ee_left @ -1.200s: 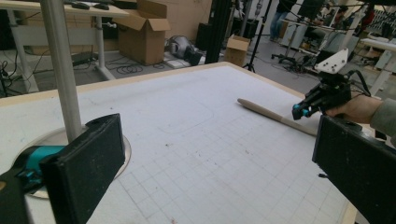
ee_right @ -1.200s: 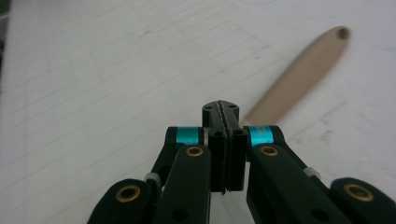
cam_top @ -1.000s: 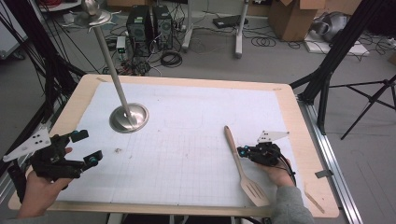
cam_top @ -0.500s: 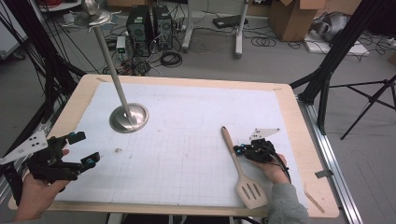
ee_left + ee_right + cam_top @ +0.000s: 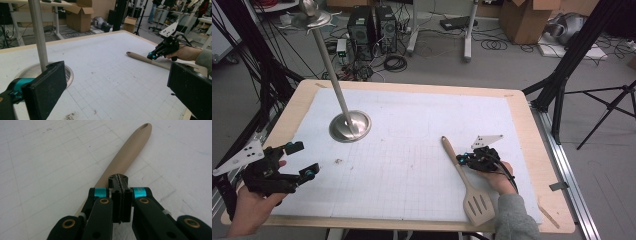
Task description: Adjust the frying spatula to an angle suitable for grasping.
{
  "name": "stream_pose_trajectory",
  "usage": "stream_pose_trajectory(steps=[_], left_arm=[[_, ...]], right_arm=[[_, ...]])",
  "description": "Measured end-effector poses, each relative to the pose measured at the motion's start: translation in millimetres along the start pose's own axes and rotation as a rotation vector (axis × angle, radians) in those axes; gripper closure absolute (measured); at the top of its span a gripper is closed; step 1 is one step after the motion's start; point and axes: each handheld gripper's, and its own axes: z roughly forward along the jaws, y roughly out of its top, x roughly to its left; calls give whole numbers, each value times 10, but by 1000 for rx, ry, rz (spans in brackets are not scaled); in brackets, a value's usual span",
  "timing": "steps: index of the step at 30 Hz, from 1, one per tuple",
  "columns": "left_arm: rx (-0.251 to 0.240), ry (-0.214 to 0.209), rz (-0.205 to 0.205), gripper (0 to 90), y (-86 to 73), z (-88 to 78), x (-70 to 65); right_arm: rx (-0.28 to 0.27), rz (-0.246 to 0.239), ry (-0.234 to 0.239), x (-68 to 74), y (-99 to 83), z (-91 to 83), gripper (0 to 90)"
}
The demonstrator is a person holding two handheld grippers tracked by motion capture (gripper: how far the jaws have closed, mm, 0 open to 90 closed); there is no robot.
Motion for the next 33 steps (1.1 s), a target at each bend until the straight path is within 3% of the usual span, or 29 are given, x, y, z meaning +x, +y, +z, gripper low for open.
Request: stream_pose_trajectory(steps=[8, 20, 22, 27, 33], left_arm=[[3, 8, 1, 27, -9, -28, -2], [3, 13, 1, 27, -13, -64, -7], [-2, 13, -2, 27, -12, -65, -3], [-4, 11, -3, 27, -7, -47, 13], [-5, -1, 0, 27, 8, -16, 2]], right_arm=[[20, -39, 8, 52, 99, 99, 900], [19, -62, 10, 86, 150, 147, 900], [-35, -52, 2, 92, 178, 49, 900], [-42, -72, 20, 201, 192, -110, 900], [-38, -94, 56, 330, 164, -171, 900]])
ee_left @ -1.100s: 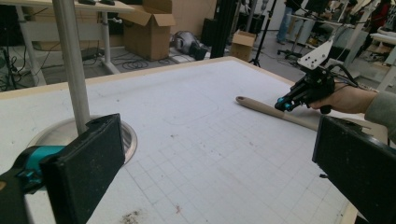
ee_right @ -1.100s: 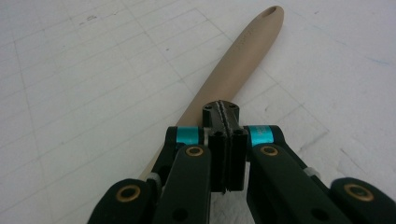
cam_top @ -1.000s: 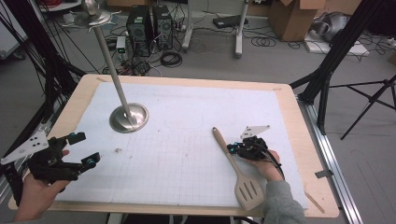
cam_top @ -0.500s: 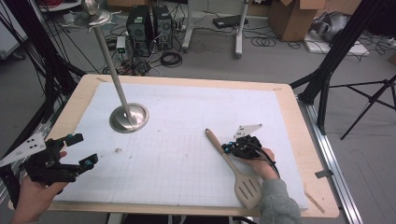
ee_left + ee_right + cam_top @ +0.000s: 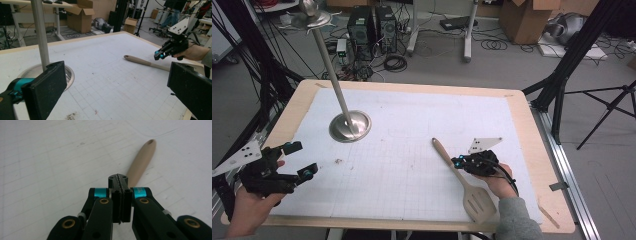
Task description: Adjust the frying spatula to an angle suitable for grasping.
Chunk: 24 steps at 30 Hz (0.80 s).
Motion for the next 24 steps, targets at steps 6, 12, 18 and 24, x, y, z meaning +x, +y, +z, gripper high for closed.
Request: stream_pose_trajectory(steps=[6, 12, 18, 24], left_arm=[[2, -5, -1, 27, 5, 44, 7], [5, -9, -4, 27, 0, 79, 16], [4, -16, -3, 27, 7, 99, 16], [7, -17, -7, 27, 2, 110, 17]], right_arm=[[47, -18, 33, 96, -109, -15, 900], [81, -27, 49, 132, -162, -2, 900], [127, -46, 71, 167, -183, 46, 900], [142, -51, 73, 171, -197, 45, 900]])
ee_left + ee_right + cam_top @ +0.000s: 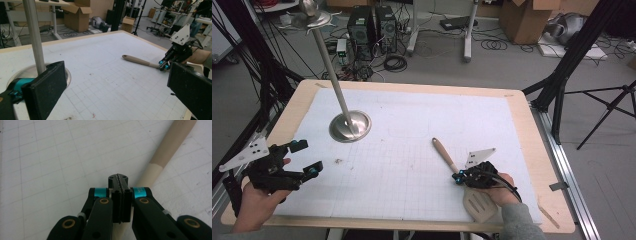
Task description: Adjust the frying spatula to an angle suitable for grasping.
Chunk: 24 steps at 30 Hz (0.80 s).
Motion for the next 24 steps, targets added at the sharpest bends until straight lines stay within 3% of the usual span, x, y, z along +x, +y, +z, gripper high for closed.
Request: stream_pose_trajectory(steps=[10, 24], left_arm=[[-2, 1, -2, 27, -5, -3, -2], [-2, 2, -1, 27, -5, -11, -2]], right_arm=[[-3, 13, 12, -22, -69, -50, 900], [-20, 23, -13, -94, -189, -194, 900]])
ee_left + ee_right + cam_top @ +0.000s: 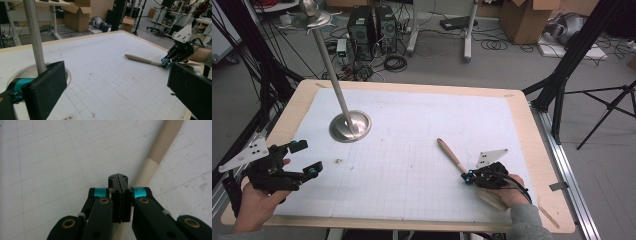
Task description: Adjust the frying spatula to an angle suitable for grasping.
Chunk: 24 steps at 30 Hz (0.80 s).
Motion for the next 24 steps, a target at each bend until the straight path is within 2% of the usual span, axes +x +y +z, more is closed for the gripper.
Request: stream_pose_trajectory(steps=[9, 15, 16, 17, 20, 24], left_arm=[[-2, 2, 2, 27, 4, -13, -4], [-2, 2, 4, 27, 8, -15, -5], [-1, 3, 4, 27, 8, -14, -7], [1, 3, 5, 27, 8, -13, -7], [-1, 6, 4, 27, 7, -21, -11], [-2, 11, 5, 27, 6, -43, -12]], right_arm=[[-1, 11, -11, -42, -71, -70, 900], [14, -1, -26, -32, -40, -73, 900], [-21, 15, -36, -46, -12, -91, 900], [-21, 15, -36, -46, -12, -91, 900], [-89, 35, -58, -85, 79, -114, 900], [-110, 55, -84, -125, 138, -85, 900]])
